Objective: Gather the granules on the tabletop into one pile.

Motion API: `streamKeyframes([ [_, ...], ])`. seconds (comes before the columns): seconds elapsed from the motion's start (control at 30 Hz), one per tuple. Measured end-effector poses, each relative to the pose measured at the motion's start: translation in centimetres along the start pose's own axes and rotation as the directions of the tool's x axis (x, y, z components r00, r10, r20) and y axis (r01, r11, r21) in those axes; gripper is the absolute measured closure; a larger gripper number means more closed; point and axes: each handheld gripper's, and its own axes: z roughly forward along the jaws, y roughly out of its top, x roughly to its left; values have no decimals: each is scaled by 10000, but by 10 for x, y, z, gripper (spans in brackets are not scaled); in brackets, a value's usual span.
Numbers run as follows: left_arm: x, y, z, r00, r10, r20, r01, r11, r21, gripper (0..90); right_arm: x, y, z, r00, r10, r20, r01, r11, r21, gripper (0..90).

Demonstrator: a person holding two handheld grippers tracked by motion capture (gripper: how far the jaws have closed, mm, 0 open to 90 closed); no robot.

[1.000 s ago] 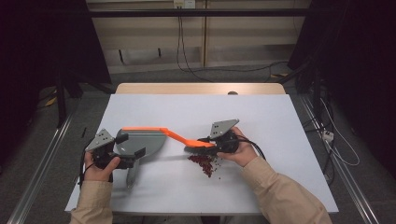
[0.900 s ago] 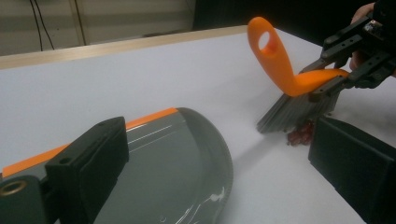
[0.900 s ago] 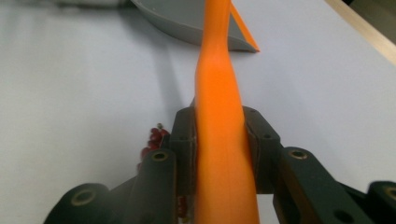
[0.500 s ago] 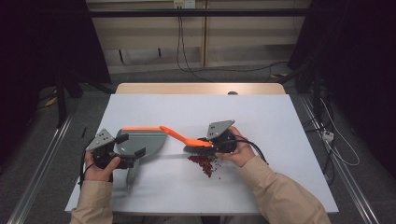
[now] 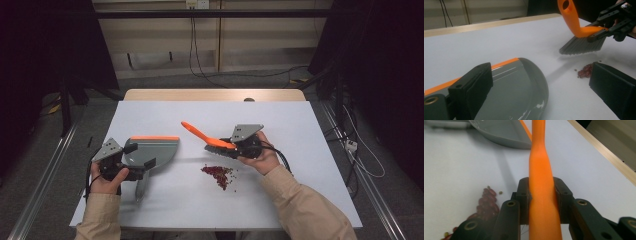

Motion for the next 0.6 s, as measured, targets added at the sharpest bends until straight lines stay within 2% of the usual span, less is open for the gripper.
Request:
streamKeyframes([
  [0.1, 0, 0, 0, 10000, 22, 28, -22, 10000, 38, 50, 1, -7, 9, 9996, -255, 104, 251, 9991, 352, 709],
  [0.17, 0, 0, 0, 10000, 15, 14, -15, 10000, -5, 50, 2, -10, 12, 10000, -8, -38, 8, 10000, 74, 708],
  [0.27, 0, 0, 0, 10000, -20, -5, 20, 10000, -17, 50, 2, -10, 13, 9999, 100, -6, -100, 9998, 156, 701],
  [0.33, 0, 0, 0, 10000, 27, 9, -27, 10000, 21, 50, 3, -9, 15, 9999, -117, 109, 112, 9987, 503, 697],
  [0.4, 0, 0, 0, 10000, 60, 45, -61, 10000, 60, 50, 5, -12, 19, 9997, -220, 50, 212, 9930, 1158, 711],
  [0.47, 0, 0, 0, 10000, 41, 22, -41, 10000, 39, 50, 6, -16, 19, 9999, 113, -47, -110, 9976, 691, 715],
  [0.57, 1, 0, -1, 10000, -15, -7, 15, 10000, 15, 50, 6, -19, 18, 9976, 685, -58, -681, 9965, 489, 716],
  [0.6, 0, 0, 0, 10000, -6, -4, 6, 10000, -16, 50, 7, -19, 18, 9979, 643, -105, -637, 9967, 500, 717],
])
